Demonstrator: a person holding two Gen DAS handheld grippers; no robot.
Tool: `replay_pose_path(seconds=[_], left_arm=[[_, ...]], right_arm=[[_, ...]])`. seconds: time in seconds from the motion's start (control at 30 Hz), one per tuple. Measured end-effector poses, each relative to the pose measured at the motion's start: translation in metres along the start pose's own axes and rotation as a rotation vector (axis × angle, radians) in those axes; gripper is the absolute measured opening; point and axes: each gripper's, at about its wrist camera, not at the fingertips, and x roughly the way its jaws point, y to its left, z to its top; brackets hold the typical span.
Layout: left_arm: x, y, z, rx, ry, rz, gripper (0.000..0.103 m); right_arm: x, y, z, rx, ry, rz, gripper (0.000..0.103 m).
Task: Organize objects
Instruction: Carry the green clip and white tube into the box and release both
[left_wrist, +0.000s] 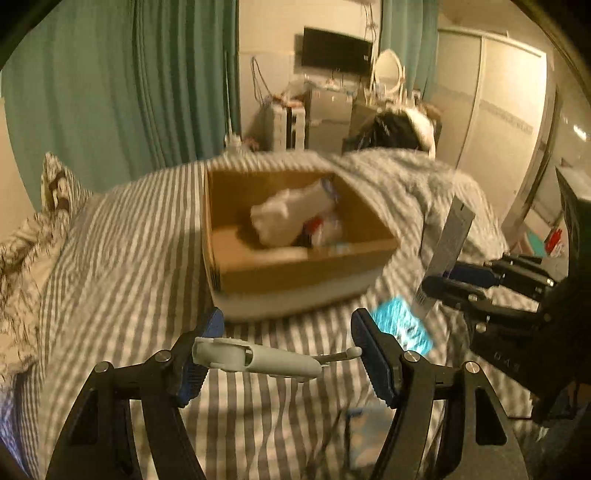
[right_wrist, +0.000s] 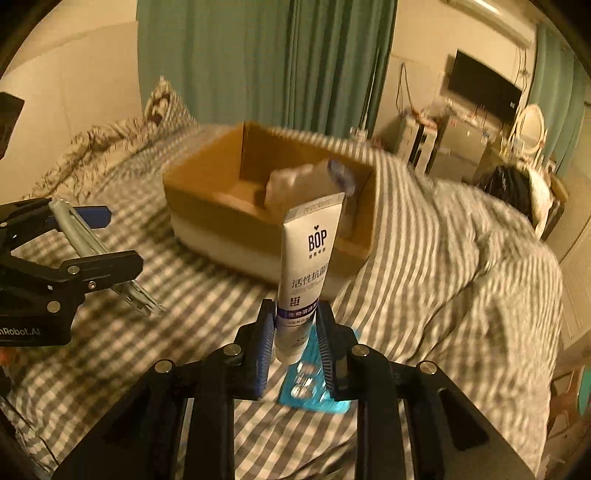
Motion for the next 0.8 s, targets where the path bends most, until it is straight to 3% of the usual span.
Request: replay_pose_path(seconds=[0.37,0.6,0.8], left_arm=[[0.004,0.003,0.093,0.0,-0.157,-0.009,0.073],[0.04,0.015,0.125,-0.012,-0.171,0.006,0.073],[0.084,0.029,0.125,-0.035,-0.121,0.015,0.073]], right_arm=[[-0.014,-0.03,0.082,0.005,-0.125,0.012,0.022],[0.017,-0.04,0.11,-0.008,-0.118,0.012,0.022],[0.062,-0.045,0.115,-0.009,-0.061,0.038,0.022]])
